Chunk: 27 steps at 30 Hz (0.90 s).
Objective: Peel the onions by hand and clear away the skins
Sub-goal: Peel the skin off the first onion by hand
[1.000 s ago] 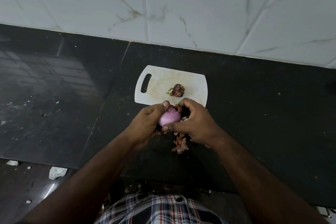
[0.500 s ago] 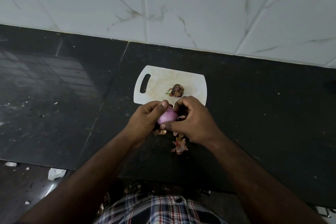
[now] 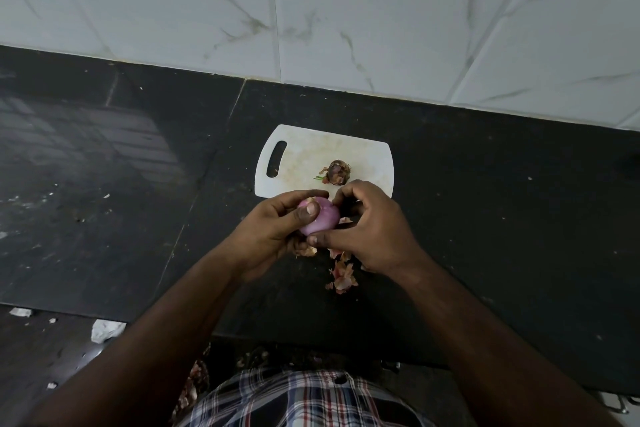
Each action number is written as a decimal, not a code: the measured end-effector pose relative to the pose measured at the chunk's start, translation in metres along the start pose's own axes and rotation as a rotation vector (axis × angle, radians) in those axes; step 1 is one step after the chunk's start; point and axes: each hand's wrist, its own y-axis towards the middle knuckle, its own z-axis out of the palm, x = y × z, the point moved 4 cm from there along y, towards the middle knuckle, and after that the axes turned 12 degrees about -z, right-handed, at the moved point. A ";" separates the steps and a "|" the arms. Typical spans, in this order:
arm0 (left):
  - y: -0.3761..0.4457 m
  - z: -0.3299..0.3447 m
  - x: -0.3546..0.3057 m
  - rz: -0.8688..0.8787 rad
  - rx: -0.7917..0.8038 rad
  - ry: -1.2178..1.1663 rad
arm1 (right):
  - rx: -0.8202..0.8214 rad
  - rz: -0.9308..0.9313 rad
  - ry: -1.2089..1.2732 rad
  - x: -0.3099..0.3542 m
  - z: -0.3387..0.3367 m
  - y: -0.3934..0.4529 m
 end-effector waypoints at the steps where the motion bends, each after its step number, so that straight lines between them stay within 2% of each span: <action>1: 0.000 0.000 0.000 0.005 0.007 -0.004 | 0.000 0.001 0.003 0.001 0.000 0.000; 18: -0.004 0.009 0.003 0.027 0.034 -0.024 | 0.080 -0.029 -0.040 -0.001 -0.001 0.003; 27: -0.003 -0.002 -0.002 0.045 -0.065 -0.071 | 0.019 -0.052 0.020 -0.001 -0.002 0.004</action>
